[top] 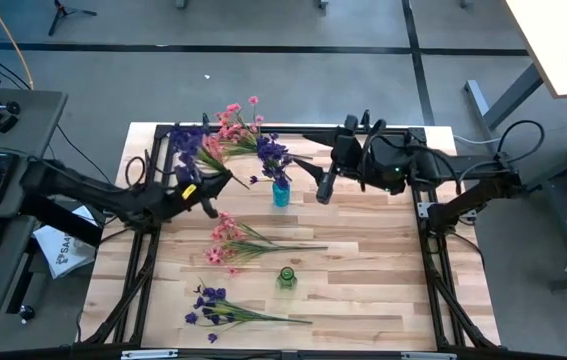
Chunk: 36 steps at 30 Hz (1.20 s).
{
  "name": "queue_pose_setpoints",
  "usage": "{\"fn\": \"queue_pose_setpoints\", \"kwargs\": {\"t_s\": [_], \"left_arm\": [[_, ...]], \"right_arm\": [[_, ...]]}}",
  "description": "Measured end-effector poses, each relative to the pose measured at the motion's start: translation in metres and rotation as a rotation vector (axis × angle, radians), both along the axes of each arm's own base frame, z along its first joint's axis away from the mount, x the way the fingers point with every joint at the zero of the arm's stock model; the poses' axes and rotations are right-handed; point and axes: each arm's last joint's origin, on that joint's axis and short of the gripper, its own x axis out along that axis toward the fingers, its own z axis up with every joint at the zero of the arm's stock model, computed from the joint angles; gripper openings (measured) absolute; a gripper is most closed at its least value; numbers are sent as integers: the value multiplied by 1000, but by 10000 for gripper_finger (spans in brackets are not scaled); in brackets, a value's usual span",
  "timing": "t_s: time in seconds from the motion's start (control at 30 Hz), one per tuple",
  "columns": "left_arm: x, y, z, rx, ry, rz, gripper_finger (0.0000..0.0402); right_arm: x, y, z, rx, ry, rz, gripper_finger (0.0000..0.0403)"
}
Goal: Sort flowers into vase by color
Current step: Put the top violet flowers into the blue crystal vase
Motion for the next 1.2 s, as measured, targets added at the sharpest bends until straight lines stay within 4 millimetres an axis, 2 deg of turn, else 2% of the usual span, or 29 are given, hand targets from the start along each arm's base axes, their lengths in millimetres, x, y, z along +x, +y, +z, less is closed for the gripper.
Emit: {"fn": "queue_pose_setpoints", "kwargs": {"t_s": [0.07, 0.23, 0.4, 0.67, 0.8, 1.2], "left_arm": [[2, 12, -11, -24, 7, 14, 0], [14, 42, -23, -69, 8, -16, 0], [28, 57, -28, -57, -71, -77, 0], [70, 67, -39, -60, -3, -153, 0], [83, 70, -38, -54, -11, -154, 0], [88, 71, -42, -16, 58, -148, 0]], "right_arm": [[0, 2, 0, 1, -1, 5, 255], [1, 2, -1, 23, -11, -18, 254], [1, 2, 2, 44, -44, -22, 254], [1, 2, 2, 76, -61, -24, 254], [1, 4, 2, 102, -71, -18, 254], [0, 10, 2, 101, -69, 6, 254]]}}
